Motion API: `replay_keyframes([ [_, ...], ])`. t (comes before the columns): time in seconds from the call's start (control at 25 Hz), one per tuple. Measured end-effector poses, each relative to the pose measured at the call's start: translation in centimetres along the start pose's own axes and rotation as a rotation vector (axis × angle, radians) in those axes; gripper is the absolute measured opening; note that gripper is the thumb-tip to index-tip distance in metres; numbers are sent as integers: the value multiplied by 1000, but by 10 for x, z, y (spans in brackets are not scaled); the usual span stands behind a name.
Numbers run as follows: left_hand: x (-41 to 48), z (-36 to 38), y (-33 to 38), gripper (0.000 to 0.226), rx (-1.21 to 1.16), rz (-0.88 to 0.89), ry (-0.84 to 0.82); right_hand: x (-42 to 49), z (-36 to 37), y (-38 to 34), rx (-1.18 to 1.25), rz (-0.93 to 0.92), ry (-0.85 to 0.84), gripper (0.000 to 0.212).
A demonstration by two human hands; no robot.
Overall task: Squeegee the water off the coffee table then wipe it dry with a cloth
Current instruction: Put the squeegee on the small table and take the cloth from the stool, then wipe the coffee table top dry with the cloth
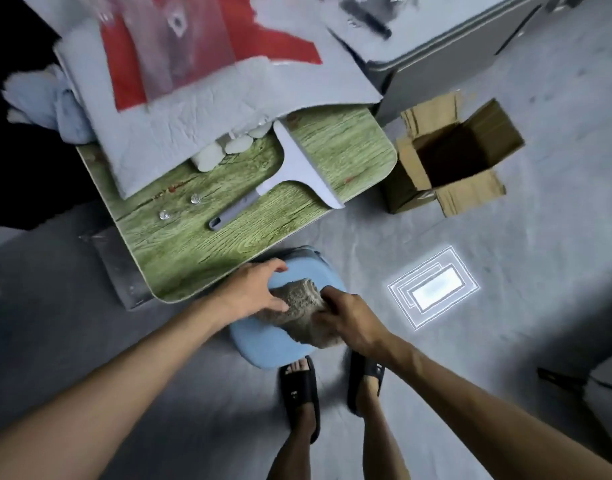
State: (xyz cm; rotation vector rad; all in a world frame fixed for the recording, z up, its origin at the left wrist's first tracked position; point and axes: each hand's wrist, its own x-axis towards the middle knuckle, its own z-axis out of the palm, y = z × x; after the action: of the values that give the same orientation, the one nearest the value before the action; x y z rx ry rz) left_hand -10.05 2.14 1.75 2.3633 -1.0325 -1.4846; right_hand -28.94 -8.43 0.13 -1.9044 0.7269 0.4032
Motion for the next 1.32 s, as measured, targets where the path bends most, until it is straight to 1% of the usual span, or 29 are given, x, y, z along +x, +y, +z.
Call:
replay_keyframes([
  [0.12,-40,-42,83,64,6,131,-30,-71,-83,-44,126,-16,119,11],
  [0.16,-55,-55,119,59,-1,186,-25,-99,-117,-59,152,-26,167,12],
  [0.24,-83,-76,194,46,34,305,27,-152,-180,-79,116,-57,268,16],
  [0.32,-105,-90,260,29,111,408,87,-194,-231,-90,90,-72,341,23],
  [0.36,-118,-95,299,25,159,456,99,-219,-257,-91,93,-70,394,28],
  [0.4,-131,-96,335,24,204,490,95,-244,-279,-90,99,-59,455,31],
  [0.44,-147,-92,373,26,240,522,85,-272,-300,-85,118,-35,528,30],
  [0.48,-164,-84,414,28,262,546,75,-306,-319,-77,141,-2,622,23],
  [0.52,-180,-72,453,31,268,562,73,-339,-335,-65,139,24,725,24],
  [0.56,-194,-59,487,32,251,567,68,-367,-346,-54,103,44,803,42],
  [0.6,-206,-47,516,30,194,561,49,-393,-353,-45,80,37,845,64],
  [0.64,-219,-30,545,24,106,550,13,-421,-357,-34,90,19,858,80],
  [0.68,-233,-9,575,18,19,534,-25,-453,-358,-24,118,-3,841,90],
  [0.72,-248,14,605,19,-50,521,-47,-485,-355,-15,168,-30,801,95],
  [0.76,-262,37,632,22,-105,518,-56,-512,-351,-7,263,-73,745,97],
  [0.8,-275,61,658,24,-155,526,-69,-538,-348,0,407,-144,687,93],
  [0.84,-290,87,683,23,-196,537,-87,-564,-348,8,556,-213,655,86],
  [0.88,-300,112,706,23,-233,543,-110,-585,-351,18,675,-238,664,78],
  [0.92,-308,136,727,23,-262,543,-137,-606,-356,28,747,-209,712,73],
  [1.0,-314,172,754,21,-278,531,-176,-634,-366,46,811,-78,853,68],
  [1.12,-309,237,794,18,-223,518,-280,-669,-375,98,670,196,1082,65],
  [1.2,-297,284,821,15,-145,516,-357,-687,-377,142,648,323,1158,64],
  [1.32,-276,343,847,14,-51,466,-485,-702,-374,199,661,481,1168,57],
])
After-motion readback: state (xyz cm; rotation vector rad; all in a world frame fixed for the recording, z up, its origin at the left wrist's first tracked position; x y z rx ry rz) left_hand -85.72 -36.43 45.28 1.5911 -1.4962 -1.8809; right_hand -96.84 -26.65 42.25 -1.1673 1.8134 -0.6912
